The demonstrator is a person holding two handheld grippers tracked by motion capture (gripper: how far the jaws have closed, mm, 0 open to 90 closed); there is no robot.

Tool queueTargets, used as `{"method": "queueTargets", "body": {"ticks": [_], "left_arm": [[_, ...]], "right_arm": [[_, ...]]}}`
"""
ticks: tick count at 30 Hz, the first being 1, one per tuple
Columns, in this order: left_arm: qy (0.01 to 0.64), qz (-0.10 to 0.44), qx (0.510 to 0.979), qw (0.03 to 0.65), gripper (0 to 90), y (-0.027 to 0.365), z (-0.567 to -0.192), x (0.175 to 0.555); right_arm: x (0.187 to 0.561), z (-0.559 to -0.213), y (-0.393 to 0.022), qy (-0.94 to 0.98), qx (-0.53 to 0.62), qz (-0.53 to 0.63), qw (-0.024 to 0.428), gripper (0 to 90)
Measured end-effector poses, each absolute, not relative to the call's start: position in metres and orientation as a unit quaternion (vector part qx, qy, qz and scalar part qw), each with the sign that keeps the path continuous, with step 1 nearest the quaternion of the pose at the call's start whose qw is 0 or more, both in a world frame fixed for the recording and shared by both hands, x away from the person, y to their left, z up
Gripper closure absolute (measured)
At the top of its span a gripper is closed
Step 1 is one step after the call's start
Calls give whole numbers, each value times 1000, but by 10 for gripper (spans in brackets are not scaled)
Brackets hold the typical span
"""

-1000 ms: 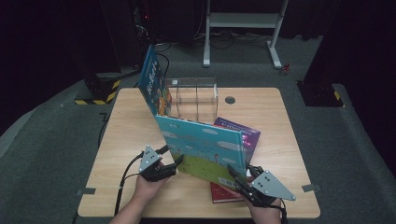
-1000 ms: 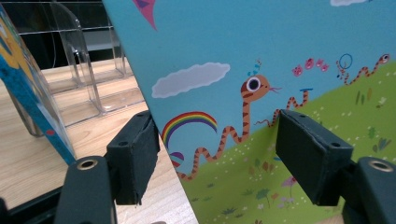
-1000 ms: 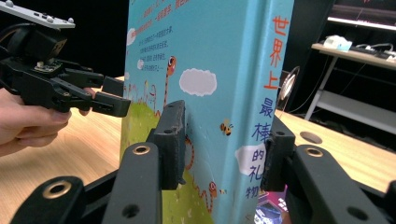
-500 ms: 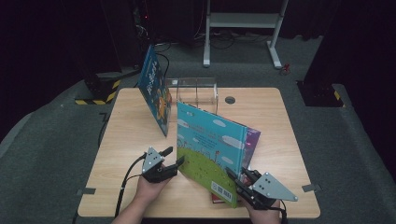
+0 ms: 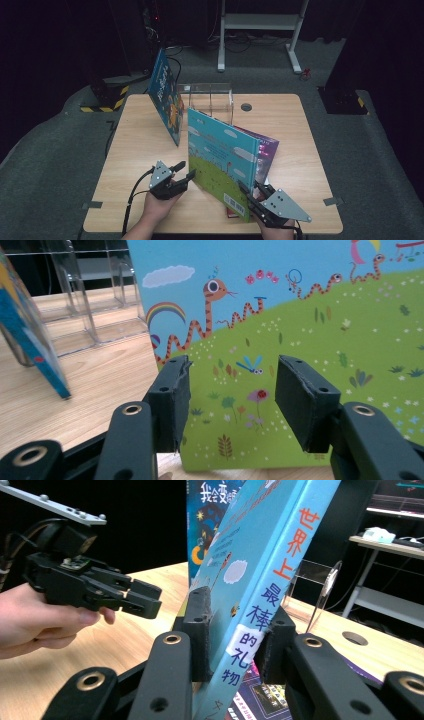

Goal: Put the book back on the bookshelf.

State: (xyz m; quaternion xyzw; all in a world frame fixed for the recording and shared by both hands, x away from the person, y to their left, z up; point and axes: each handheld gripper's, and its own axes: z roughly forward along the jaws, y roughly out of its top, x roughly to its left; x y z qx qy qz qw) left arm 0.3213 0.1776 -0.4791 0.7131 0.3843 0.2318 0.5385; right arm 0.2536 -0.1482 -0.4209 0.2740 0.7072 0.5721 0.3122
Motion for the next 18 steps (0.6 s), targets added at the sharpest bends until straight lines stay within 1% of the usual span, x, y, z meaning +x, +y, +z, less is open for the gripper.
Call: {"method": "queueTargets", "body": {"ticks": [9, 13, 18], "left_arm": [[400, 238, 706, 534, 466, 188, -478, 323], [392, 255, 692, 549, 479, 194, -470, 318], [384, 271, 674, 570, 473, 200, -458, 310]], "right_arm": [[255, -423, -136, 695, 285, 571, 331, 719], [258, -425, -130, 690, 289, 567, 344, 720], [262, -424, -119, 685, 296, 558, 363, 722]]}}
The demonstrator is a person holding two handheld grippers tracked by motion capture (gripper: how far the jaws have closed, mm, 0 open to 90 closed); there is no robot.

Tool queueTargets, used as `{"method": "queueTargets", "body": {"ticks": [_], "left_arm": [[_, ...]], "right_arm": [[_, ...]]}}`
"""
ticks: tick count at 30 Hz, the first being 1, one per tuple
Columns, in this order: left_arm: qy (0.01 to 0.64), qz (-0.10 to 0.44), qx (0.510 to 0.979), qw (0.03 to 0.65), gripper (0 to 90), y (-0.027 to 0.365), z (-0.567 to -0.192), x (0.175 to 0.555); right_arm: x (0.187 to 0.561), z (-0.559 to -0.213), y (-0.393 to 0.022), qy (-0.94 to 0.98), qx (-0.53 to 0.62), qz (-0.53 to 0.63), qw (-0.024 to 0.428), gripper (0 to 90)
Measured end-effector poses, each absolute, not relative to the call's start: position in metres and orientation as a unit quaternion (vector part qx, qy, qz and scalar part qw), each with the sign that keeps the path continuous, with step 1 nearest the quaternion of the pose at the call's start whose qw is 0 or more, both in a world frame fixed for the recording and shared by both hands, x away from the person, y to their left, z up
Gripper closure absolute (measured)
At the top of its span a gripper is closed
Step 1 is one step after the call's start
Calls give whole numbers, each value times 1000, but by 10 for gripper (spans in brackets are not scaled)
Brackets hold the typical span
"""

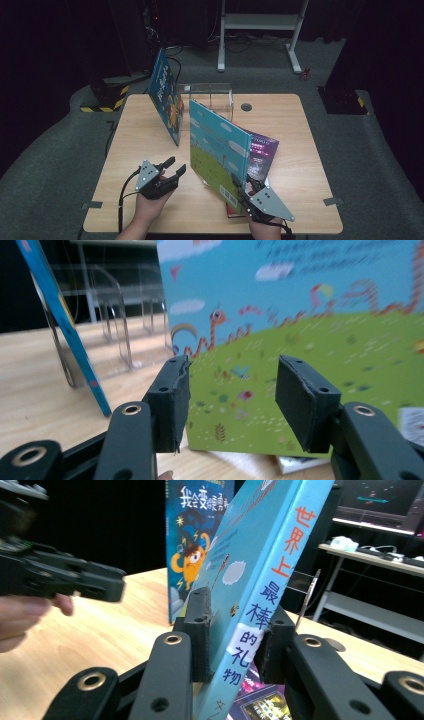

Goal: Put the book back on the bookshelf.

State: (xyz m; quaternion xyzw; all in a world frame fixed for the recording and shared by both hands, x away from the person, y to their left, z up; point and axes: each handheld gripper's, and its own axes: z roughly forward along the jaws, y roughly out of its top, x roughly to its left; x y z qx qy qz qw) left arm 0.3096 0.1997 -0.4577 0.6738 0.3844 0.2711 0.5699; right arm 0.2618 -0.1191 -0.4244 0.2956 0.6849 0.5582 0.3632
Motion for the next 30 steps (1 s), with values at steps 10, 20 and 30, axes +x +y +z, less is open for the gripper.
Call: {"method": "queueTargets", "body": {"ticks": [10, 20, 30], "left_arm": [[377, 291, 665, 575, 451, 192, -441, 299], [368, 305, 656, 584, 521, 179, -427, 290], [364, 294, 647, 603, 423, 165, -407, 283]], "right_arm": [[266, -430, -99, 670, 301, 559, 384, 734], [265, -434, -84, 665, 300, 560, 393, 744], [265, -436, -79, 671, 294, 556, 393, 751]]}}
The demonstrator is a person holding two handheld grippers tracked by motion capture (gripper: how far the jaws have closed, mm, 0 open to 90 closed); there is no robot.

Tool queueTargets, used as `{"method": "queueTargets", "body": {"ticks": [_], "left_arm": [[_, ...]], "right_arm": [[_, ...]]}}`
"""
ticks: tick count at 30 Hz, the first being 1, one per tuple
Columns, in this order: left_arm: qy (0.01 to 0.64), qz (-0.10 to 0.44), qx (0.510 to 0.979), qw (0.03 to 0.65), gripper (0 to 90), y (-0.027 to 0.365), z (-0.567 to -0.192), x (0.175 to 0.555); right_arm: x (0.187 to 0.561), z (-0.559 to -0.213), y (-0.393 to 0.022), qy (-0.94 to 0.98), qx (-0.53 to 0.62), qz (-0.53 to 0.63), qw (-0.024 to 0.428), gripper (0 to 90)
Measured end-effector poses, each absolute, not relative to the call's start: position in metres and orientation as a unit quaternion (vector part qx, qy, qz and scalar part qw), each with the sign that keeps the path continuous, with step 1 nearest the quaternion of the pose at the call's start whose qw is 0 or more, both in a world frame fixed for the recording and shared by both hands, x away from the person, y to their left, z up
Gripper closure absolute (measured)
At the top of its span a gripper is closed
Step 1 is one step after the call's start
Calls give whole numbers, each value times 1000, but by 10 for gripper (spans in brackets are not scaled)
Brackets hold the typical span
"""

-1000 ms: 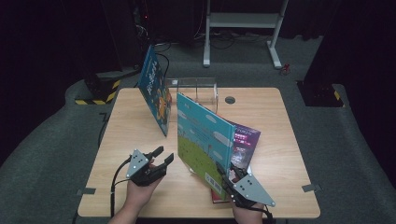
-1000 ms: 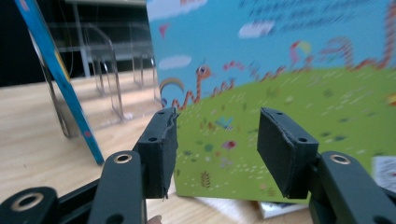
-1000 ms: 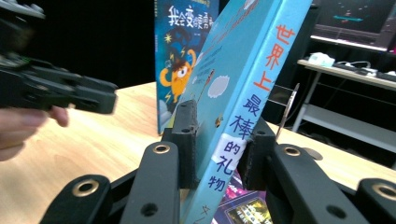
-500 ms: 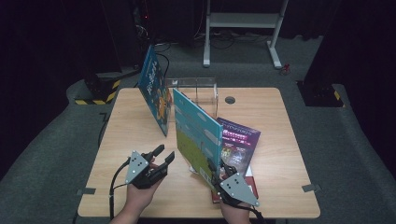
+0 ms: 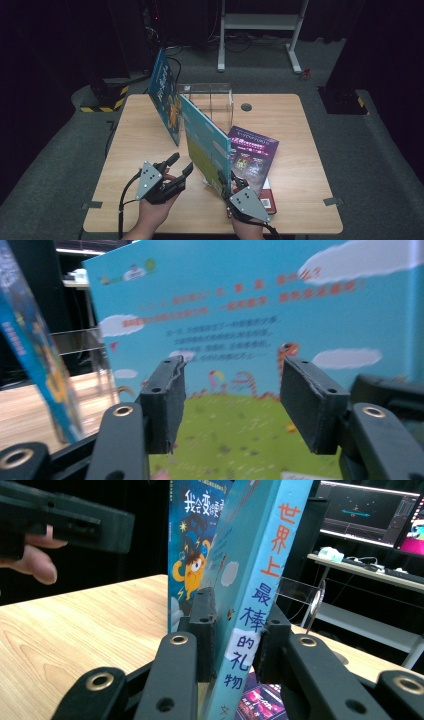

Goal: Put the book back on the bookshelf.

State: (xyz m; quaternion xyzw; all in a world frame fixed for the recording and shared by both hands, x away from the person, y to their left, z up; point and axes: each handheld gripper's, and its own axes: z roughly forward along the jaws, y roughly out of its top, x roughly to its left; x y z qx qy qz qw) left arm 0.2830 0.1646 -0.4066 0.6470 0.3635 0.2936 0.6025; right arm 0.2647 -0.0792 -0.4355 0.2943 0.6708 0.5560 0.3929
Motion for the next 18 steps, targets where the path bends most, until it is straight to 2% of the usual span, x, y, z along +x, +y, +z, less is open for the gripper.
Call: {"method": "queueTargets", "body": {"ticks": [9, 18], "left_arm": [[343, 274, 654, 616, 278, 134, -384, 278], [335, 261, 653, 627, 237, 118, -375, 277]], "right_arm": [[266, -437, -78, 669, 297, 557, 393, 751], [264, -442, -75, 673, 296, 555, 390, 758]]}}
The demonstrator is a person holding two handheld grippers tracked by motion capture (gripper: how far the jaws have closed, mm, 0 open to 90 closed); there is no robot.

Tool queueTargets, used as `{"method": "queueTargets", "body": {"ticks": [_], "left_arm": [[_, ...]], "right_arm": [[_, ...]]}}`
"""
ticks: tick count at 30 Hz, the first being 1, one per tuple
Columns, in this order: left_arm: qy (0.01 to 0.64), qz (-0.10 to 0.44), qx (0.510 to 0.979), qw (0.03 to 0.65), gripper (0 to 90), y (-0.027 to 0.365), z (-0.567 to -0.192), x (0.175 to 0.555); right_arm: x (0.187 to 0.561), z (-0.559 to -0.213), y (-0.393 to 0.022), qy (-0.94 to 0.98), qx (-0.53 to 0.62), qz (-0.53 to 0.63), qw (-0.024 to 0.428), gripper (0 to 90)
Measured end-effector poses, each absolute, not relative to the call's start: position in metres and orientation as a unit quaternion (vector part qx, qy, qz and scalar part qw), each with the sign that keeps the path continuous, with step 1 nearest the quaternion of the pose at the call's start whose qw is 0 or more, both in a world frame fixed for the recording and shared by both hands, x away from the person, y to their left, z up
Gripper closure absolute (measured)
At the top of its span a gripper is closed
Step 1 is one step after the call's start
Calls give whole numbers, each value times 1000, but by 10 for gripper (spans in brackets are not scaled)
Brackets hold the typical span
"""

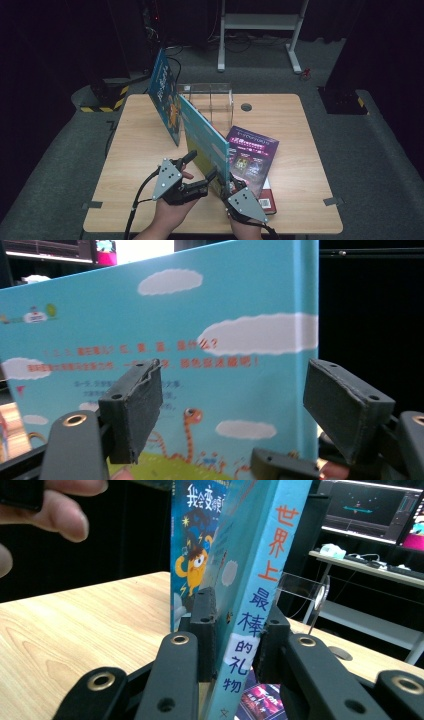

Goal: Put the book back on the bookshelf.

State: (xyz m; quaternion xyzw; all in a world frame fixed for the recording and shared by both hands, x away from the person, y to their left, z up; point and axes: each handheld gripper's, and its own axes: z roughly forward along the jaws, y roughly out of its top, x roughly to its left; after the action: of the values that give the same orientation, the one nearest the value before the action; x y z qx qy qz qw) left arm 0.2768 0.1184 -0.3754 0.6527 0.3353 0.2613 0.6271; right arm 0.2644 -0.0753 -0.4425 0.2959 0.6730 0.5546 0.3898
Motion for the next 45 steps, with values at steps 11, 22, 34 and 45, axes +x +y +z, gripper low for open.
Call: {"method": "queueTargets", "body": {"ticks": [11, 22, 34, 45], "left_arm": [[341, 259, 658, 619, 170, 103, -368, 280], [349, 271, 663, 605, 161, 100, -367, 279], [370, 270, 667, 588, 153, 107, -376, 282], [386, 262, 666, 583, 145, 118, -386, 287]], "right_arm": [[264, -448, -66, 684, 289, 552, 380, 783], [262, -449, -59, 682, 285, 549, 390, 785], [262, -453, -46, 689, 279, 540, 395, 770], [264, -453, -36, 698, 265, 535, 395, 752]]}}
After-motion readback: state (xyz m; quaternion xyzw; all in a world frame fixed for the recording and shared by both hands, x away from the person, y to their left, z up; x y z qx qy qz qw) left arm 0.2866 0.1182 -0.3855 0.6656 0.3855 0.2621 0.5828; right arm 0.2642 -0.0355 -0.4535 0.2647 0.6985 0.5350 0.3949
